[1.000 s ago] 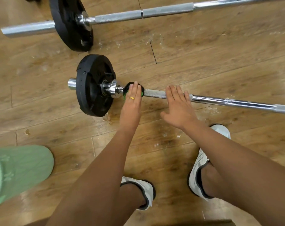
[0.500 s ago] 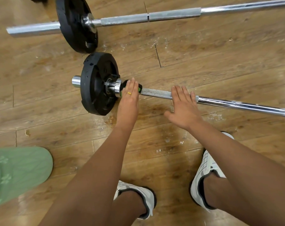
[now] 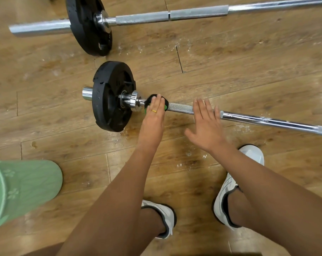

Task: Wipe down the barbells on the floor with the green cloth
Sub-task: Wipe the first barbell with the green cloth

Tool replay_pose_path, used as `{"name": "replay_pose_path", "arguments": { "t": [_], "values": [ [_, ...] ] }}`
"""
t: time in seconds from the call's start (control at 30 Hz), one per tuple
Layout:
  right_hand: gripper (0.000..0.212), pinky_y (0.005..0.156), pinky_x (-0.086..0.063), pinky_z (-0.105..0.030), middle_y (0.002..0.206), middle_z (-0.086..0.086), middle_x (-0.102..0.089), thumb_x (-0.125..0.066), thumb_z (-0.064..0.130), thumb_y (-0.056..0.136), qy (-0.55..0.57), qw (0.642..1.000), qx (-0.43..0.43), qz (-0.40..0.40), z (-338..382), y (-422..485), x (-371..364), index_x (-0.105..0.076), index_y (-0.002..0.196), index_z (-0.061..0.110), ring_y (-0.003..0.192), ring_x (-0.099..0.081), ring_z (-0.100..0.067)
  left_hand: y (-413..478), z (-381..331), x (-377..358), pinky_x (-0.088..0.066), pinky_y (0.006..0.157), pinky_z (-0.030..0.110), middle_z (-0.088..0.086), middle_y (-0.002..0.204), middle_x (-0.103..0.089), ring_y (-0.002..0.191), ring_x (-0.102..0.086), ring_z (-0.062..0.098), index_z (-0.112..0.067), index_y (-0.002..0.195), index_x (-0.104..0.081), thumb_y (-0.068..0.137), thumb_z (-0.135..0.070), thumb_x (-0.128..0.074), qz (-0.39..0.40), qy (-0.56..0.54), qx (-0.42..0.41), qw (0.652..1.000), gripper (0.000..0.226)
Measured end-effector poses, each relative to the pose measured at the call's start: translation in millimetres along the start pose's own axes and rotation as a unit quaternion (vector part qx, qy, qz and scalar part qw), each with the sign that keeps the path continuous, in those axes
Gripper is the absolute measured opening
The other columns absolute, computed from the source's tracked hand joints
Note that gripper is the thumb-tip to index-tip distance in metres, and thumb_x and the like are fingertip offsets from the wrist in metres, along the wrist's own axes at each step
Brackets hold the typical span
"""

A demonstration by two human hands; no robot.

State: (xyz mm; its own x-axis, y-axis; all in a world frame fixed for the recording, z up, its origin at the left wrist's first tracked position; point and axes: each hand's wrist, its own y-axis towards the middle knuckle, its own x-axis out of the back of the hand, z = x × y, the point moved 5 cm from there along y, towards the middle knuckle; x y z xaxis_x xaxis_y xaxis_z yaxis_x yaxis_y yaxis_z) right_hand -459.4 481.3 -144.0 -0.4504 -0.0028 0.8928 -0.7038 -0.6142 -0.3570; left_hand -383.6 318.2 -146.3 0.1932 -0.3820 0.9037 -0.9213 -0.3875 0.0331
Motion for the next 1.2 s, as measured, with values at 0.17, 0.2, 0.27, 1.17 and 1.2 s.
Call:
{"name": "replay_pose_path", "arguments": {
  "t": [0.17,0.2,0.27,1.17,1.2],
  "values": [
    [0.091,0.118,0.023,-0.041,0.165,-0.005,0.022,-0.042,0.044,0.095,-0.004,1.0,0.005,0.013,5,-18,-11,0.017,0.158,0.013,0.149,0.028,-0.021,-13,19,5,-0.028,0.121,0.03,0.008,0.166,-0.025,0.154,-0.018,0.019,-0.006,0.157,-0.028,0.1,0.01,-0.046,-0.014,0.002,0.068,0.998,0.062],
    [0.09,0.118,0.023,-0.041,0.165,-0.006,0.024,-0.04,0.043,0.096,-0.006,1.0,0.007,0.015,6,-22,-13,0.017,0.157,0.012,0.149,0.03,-0.021,-18,19,6,-0.027,0.121,0.028,0.008,0.166,-0.025,0.155,-0.017,0.019,-0.006,0.157,-0.029,0.101,0.01,-0.045,-0.015,-0.002,0.079,0.997,0.061],
    [0.089,0.117,0.024,-0.041,0.164,-0.006,0.025,-0.039,0.043,0.096,-0.005,1.0,0.01,0.017,10,-30,-16,0.018,0.157,0.012,0.148,0.031,-0.021,-27,16,7,-0.028,0.121,0.031,0.009,0.165,-0.026,0.154,-0.018,0.021,-0.005,0.156,-0.031,0.1,0.011,-0.045,-0.005,-0.002,0.056,0.998,0.06],
    [0.1,0.12,0.018,-0.046,0.16,-0.011,0.034,-0.045,0.05,0.095,-0.018,0.999,0.015,0.037,30,-84,-41,0.026,0.153,0.011,0.145,0.037,-0.026,-65,21,19,-0.024,0.121,0.031,0.007,0.163,-0.032,0.154,-0.019,0.02,-0.008,0.155,-0.036,0.106,-0.002,-0.042,0.017,-0.04,0.121,0.992,0.05],
    [0.1,0.121,0.017,-0.047,0.16,-0.011,0.034,-0.045,0.05,0.095,-0.019,0.999,0.015,0.037,30,-85,-42,0.025,0.154,0.01,0.145,0.037,-0.027,-67,24,19,-0.023,0.121,0.029,0.007,0.163,-0.032,0.154,-0.019,0.019,-0.007,0.155,-0.036,0.106,-0.003,-0.041,0.008,-0.041,0.144,0.989,0.049]
  ]
}}
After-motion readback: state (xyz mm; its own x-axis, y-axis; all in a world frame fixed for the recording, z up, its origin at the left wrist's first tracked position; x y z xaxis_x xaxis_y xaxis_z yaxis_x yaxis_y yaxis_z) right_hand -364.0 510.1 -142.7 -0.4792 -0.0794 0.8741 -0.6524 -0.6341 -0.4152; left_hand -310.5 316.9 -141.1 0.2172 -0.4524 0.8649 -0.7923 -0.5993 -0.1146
